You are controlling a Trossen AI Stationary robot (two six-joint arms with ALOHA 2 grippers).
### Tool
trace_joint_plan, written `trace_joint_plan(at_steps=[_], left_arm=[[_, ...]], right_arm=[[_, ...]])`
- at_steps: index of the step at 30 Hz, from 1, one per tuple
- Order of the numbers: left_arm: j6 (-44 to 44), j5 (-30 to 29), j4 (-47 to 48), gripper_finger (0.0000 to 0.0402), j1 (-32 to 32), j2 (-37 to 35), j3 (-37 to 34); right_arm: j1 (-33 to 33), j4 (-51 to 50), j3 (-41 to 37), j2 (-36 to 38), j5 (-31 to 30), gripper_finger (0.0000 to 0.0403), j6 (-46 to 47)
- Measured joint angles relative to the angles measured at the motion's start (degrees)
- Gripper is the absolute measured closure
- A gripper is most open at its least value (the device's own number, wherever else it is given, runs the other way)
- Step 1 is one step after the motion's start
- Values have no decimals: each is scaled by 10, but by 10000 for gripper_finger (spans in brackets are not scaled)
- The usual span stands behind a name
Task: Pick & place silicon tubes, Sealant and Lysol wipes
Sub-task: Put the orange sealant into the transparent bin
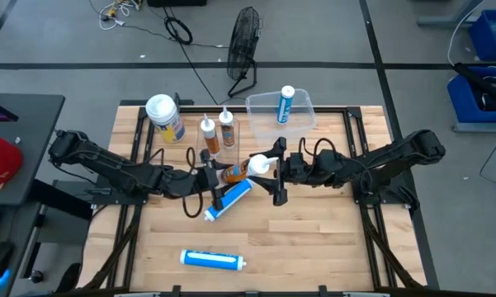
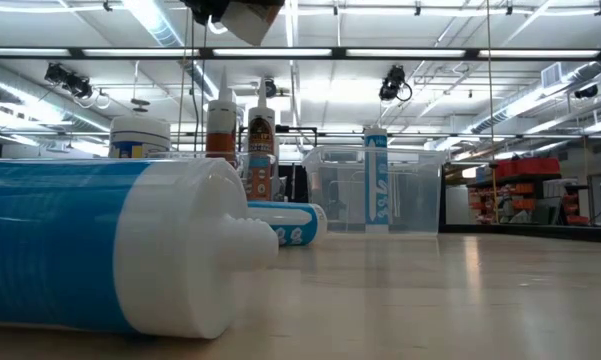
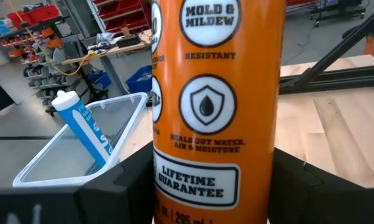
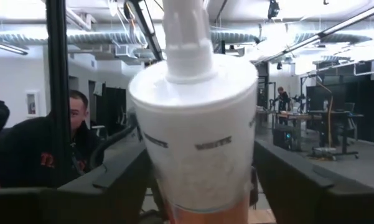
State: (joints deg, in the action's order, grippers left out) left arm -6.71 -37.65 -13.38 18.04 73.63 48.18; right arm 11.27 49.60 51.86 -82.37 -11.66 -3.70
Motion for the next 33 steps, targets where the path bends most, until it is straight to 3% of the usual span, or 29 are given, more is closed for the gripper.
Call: trace_joint_plan(at_steps=[6,10,24,28,33], left_arm=[[3,2,0,177,0,0,0],[3,4,3,177,-1,-1,0],[-2,25,10,177,-3,-1,0],[5,54,9,177,-17,-1,0],[14,73,2,177,-32,7,0]], right_arm=[[0,4,0,0,4,183,-2],[-1,3,0,0,4,193,-2],[-4,27,0,0,11,73,4],[-8,36,0,0,15,74,4],[-11,40,0,0,21,115,13]])
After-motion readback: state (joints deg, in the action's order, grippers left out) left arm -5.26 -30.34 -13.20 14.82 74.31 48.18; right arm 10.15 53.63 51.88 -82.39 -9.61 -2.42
